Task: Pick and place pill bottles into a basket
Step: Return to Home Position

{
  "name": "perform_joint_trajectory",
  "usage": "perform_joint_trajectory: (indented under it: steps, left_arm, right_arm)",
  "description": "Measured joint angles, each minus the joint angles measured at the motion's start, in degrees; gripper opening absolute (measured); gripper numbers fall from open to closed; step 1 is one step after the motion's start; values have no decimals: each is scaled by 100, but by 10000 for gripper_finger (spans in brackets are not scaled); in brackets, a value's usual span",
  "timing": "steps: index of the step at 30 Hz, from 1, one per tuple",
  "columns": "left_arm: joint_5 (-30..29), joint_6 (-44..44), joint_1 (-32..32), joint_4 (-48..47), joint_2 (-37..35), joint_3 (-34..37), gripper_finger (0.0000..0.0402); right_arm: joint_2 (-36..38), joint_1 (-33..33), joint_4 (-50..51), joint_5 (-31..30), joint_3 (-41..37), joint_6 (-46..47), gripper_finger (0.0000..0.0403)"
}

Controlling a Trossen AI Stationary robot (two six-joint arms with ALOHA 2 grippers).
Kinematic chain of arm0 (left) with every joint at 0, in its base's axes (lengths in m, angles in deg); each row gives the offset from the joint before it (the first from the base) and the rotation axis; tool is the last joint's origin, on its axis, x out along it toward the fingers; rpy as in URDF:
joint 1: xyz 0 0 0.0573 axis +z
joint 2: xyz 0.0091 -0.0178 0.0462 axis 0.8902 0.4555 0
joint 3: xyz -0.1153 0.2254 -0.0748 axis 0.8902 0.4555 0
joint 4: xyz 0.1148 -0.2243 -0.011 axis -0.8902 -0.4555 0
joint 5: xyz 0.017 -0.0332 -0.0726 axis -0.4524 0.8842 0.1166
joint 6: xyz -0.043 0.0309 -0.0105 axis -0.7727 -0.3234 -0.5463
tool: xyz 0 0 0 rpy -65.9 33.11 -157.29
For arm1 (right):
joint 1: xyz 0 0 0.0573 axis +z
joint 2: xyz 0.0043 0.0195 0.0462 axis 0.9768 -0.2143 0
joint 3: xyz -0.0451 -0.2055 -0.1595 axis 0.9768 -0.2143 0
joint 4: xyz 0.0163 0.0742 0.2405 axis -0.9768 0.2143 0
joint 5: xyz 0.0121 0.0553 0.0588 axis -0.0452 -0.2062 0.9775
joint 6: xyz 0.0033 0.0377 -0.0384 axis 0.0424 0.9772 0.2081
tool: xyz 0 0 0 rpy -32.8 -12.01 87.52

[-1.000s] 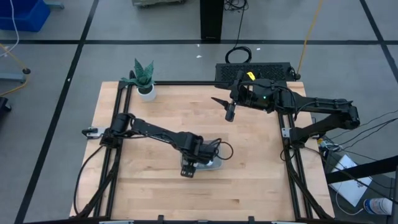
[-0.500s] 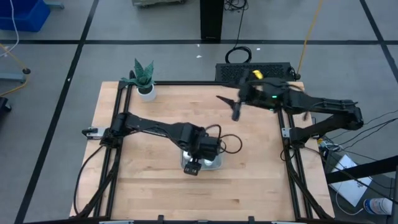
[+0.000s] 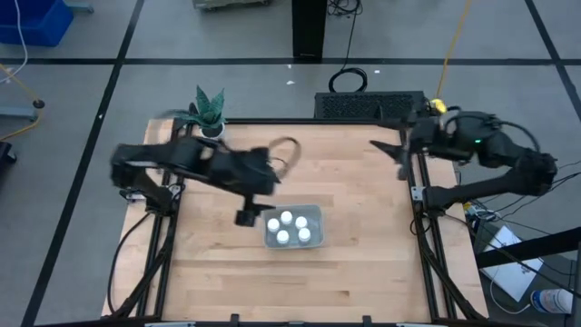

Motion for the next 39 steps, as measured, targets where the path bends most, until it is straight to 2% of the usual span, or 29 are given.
perform_joint_trajectory:
  steps: [4, 8, 11, 14, 17, 22, 27, 34, 39]
  left_arm:
    - [-480, 48, -18, 493, -938, 798, 302]
    - [-989, -61, -15, 936, -1921, 1885, 299]
    - [-1042, -249, -15, 1285, -2633, 2818, 302]
    - [-1042, -306, -17, 1909, -3402, 3861, 305]
    - [-1085, -350, -15, 2592, -4165, 4940, 303]
    - [-1255, -509, -15, 3702, -5323, 6604, 294]
    - [-1306, -590, -15, 4751, -6203, 8063, 290]
    - [-1476, -604, -15, 6263, -6961, 9497, 289]
    - [-1481, -612, -15, 6854, -7155, 10111, 289]
  right_arm:
    - [452, -2, 539, 0, 0, 154, 208]
    - [863, -4, 1079, -4, 0, 354, 208]
    - [1196, -4, 1318, -7, -109, 505, 208]
    - [1674, -4, 1214, -10, -581, 565, 208]
    - [2274, -4, 772, -50, -1323, 643, 208]
    - [3380, -7, -260, -478, -2689, 879, 208]
    - [4247, -9, -1741, -639, -4030, 1134, 208]
    - [4596, -7, -3665, -622, -5581, 844, 208]
    - [4591, -7, -3933, -645, -6324, 680, 208]
